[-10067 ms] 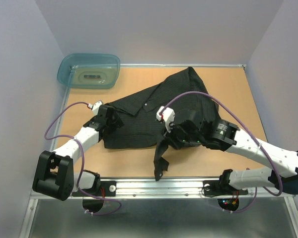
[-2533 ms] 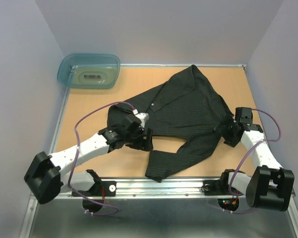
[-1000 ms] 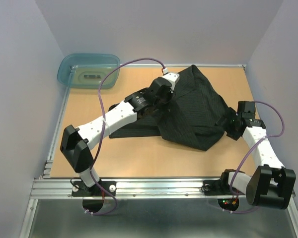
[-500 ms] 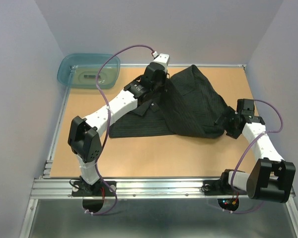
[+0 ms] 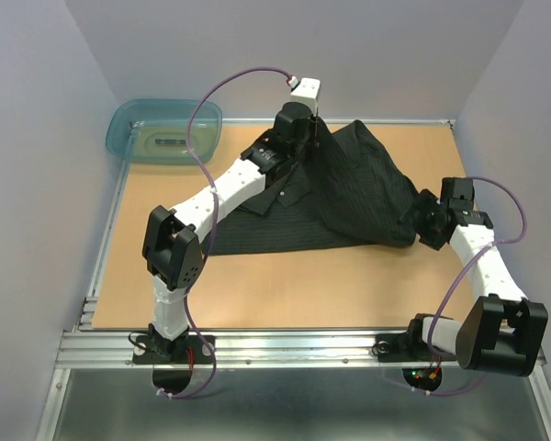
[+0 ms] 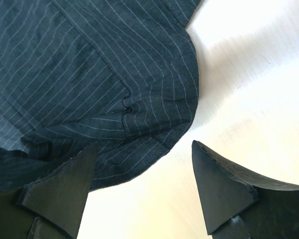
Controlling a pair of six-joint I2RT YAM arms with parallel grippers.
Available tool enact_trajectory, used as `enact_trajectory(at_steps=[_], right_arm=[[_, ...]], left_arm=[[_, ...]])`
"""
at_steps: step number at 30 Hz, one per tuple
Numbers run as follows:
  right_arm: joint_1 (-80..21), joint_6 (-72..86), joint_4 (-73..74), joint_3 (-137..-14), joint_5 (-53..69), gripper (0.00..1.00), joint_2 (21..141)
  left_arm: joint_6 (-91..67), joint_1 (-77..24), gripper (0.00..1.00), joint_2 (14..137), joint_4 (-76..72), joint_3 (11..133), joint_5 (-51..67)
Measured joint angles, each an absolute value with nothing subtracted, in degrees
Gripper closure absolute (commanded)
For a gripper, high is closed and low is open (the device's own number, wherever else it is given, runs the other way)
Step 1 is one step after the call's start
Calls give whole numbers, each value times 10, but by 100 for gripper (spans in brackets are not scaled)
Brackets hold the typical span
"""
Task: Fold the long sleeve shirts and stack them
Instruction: Flatten the shirt out
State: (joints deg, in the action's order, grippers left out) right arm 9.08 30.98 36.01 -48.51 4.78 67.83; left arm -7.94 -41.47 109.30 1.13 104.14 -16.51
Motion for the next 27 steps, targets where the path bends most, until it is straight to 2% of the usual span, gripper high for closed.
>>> enact_trajectory(at_steps=[27], right_arm=[[83,304,360,-531,67,18,696]], left_arm=[[-97,-422,93,1215,-100,1126,-272]])
